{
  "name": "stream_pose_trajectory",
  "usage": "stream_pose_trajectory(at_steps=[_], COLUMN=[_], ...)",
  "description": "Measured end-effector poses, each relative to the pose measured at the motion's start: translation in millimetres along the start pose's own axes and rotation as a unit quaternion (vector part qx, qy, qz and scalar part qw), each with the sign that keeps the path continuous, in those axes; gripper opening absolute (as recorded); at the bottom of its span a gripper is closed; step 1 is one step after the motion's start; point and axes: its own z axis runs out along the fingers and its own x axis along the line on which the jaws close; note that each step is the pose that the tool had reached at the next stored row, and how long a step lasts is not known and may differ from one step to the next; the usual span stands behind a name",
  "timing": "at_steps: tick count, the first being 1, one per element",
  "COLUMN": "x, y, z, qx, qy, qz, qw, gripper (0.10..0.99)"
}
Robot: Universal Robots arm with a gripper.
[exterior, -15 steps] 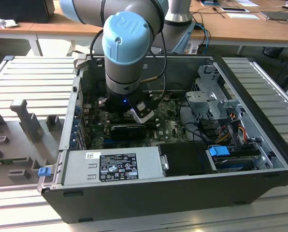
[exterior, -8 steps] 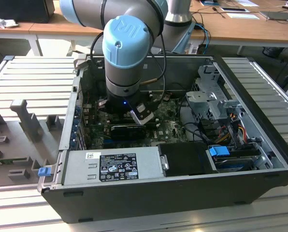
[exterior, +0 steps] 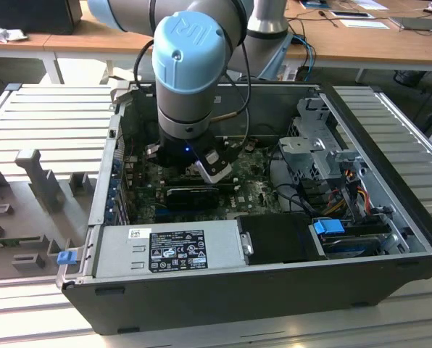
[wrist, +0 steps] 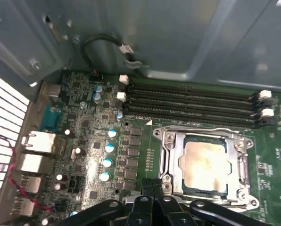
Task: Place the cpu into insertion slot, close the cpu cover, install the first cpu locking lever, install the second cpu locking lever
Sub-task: 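Install the second cpu locking lever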
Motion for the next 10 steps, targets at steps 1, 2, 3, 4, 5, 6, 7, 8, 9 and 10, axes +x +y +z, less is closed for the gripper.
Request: stream_pose_trajectory(at_steps=[1, 2, 3, 4, 5, 6, 7, 8, 9, 10], x=[0.0, 0.0, -0.1, -0.1, -0.1, -0.1, -0.2, -0.2, -0.2, -0.2], y=[1.1, 1.9, 3.1, 4.2, 5.1, 6.0, 6.7, 7.3, 8.9, 9.9], z=[-3.1, -5.5, -8.7, -11.8, -14.3, -16.8, -18.6, -20.5, -24.9, -27.7], qx=[0.0004, 0.0005, 0.0005, 0.0005, 0.0005, 0.0005, 0.0005, 0.0005, 0.0005, 0.0005], qy=[0.0001, 0.0002, 0.0001, 0.0001, 0.0001, 0.0001, 0.0001, 0.0001, 0.0001, 0.0001], qz=[0.0, 0.0, 0.0, 0.0, 0.0, 0.0, 0.0, 0.0, 0.0, 0.0], qw=[1.0, 1.0, 1.0, 1.0, 1.0, 1.0, 1.0, 1.0, 1.0, 1.0], gripper=[0.106, 0.106, 0.106, 0.106, 0.106, 0.106, 0.106, 0.106, 0.106, 0.106])
